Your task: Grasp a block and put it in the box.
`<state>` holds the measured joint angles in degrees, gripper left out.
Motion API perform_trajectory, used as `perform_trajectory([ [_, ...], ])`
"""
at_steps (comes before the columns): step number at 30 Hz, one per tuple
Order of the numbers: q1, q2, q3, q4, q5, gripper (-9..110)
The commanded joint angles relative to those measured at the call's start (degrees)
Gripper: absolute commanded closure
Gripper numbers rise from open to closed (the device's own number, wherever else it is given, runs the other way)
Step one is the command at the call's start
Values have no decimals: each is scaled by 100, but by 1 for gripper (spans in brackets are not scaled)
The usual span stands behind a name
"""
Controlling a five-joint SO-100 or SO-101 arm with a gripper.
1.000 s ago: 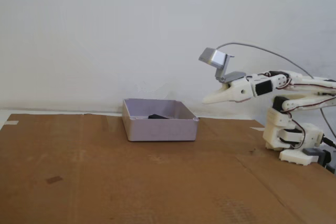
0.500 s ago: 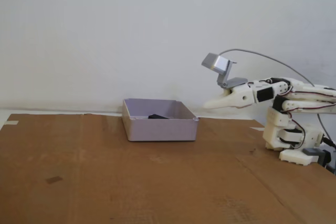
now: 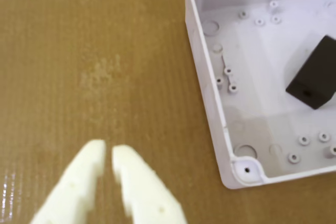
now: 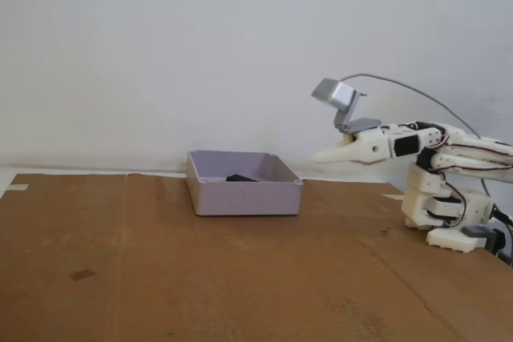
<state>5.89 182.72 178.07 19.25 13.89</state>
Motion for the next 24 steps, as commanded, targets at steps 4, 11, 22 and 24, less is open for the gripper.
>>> perform_trajectory([
  [4, -176, 281, 264, -26, -35, 102],
  [11, -272, 316, 264, 642, -44, 102],
  [22, -299, 316, 264, 1819, -44, 102],
  [24, -299, 316, 264, 2004, -44, 102],
])
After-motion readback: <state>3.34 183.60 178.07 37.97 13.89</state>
